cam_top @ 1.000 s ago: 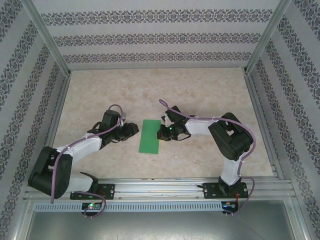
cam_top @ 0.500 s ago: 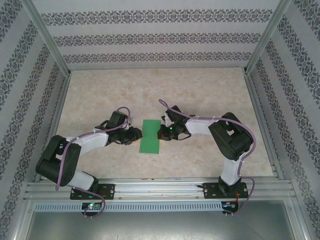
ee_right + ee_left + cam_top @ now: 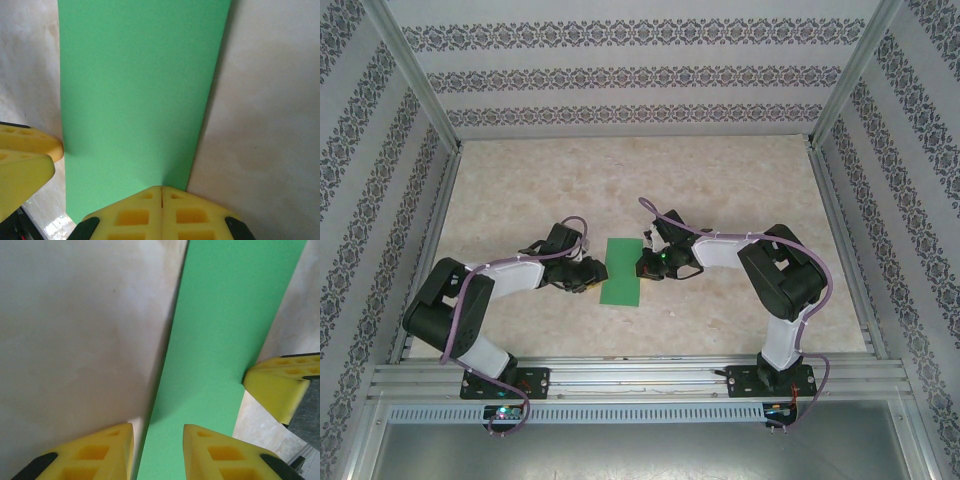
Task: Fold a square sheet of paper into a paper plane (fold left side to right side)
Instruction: Third fold the triangle at the center of the table.
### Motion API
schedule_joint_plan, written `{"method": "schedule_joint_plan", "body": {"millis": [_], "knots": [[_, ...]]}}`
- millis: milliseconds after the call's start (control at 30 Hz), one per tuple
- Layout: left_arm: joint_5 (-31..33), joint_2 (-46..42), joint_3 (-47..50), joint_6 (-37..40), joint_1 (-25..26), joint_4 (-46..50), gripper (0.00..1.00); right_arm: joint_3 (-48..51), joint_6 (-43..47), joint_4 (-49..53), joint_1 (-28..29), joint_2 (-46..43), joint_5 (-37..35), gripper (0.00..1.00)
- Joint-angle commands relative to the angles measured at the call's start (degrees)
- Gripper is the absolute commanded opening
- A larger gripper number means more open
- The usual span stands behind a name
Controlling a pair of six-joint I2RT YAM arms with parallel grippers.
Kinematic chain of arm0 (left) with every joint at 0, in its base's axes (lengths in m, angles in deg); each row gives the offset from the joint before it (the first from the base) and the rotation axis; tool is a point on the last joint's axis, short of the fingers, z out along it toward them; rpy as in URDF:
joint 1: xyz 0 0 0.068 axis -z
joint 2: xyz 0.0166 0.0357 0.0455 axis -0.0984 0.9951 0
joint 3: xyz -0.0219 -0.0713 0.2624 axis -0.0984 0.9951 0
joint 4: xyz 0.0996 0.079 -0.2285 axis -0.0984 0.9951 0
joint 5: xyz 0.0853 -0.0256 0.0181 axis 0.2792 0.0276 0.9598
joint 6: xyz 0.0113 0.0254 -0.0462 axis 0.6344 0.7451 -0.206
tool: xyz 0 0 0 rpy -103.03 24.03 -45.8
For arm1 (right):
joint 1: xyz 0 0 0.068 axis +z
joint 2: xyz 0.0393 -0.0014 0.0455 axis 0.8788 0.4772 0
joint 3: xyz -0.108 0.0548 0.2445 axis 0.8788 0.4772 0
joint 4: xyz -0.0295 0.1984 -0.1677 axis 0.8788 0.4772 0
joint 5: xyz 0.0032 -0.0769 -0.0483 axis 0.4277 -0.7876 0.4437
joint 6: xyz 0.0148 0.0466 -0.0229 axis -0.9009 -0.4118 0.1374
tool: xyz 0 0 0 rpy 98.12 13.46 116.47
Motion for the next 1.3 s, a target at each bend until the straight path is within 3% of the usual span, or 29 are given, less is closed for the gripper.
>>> {"method": "schedule_joint_plan", "body": {"millis": [0, 733, 1267], "knots": [[-0.32, 1.08, -1.44, 1.23, 0.93, 0.90, 0.32, 0.62, 0.75, 2.48, -0.69, 1.28, -2.55, 0.00], [-1.40, -0.10, 0.16, -3.07, 1.77, -7.32, 0.28, 0.56, 0.89, 2.35, -0.81, 1.40, -2.03, 0.00], [-0.39, -0.72, 0.31, -3.85, 0.62, -10.74, 0.38, 0.68, 1.31, 2.36, -1.19, 1.62, -1.76, 0.00]]}}
